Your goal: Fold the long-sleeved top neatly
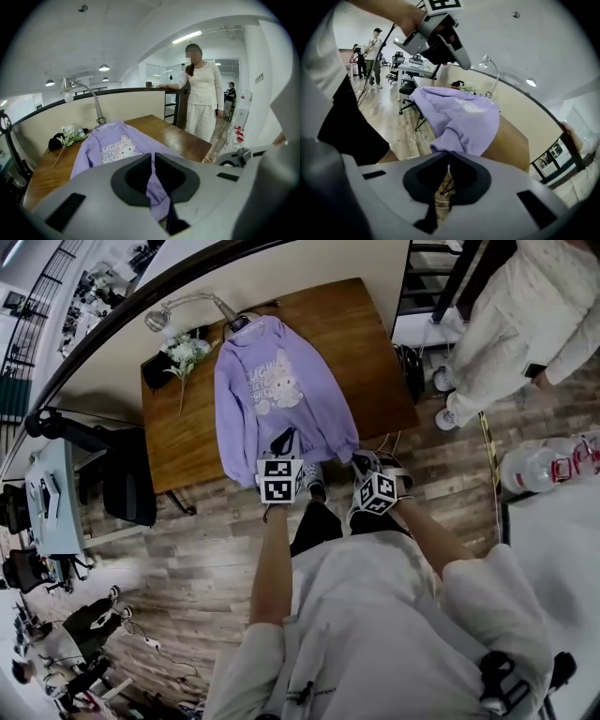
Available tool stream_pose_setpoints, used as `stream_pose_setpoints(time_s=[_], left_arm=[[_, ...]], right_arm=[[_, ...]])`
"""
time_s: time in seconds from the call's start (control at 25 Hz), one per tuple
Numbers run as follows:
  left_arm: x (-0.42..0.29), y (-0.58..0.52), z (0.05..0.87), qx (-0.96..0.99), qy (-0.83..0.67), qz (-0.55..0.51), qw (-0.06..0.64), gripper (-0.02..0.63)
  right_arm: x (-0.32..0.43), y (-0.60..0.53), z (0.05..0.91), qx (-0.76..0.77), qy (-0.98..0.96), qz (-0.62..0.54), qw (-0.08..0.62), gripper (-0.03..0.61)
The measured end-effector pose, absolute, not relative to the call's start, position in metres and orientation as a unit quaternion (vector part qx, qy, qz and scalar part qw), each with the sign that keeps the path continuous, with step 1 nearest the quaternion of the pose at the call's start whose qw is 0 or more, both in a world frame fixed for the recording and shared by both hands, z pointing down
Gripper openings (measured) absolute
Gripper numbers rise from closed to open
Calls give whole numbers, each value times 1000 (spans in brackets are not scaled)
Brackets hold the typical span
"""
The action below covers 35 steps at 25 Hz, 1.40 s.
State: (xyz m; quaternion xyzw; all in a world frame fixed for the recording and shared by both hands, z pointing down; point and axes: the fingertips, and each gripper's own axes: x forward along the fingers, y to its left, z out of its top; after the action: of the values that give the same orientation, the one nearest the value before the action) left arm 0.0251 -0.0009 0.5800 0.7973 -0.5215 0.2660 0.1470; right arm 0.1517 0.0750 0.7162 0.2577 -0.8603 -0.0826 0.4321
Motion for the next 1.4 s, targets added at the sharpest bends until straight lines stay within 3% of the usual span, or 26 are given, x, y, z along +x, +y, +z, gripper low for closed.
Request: stream_pose_setpoints(time_s=[0.04, 0.72, 1.08, 1.4], left_arm=[[24, 1, 581, 796, -523, 268, 148, 37], [24, -15, 564, 794, -540, 235, 152, 37], [17, -28, 563, 786, -552, 229, 159, 37], [-9, -39, 566, 761, -581, 233, 171, 37]], right_arm=[[153, 71, 710, 268, -863, -77, 422, 12], [258, -87, 527, 437, -881, 102, 154, 14], [337, -199, 488, 509, -840, 107, 155, 14], [418, -282, 522, 577, -768, 243, 135, 14]])
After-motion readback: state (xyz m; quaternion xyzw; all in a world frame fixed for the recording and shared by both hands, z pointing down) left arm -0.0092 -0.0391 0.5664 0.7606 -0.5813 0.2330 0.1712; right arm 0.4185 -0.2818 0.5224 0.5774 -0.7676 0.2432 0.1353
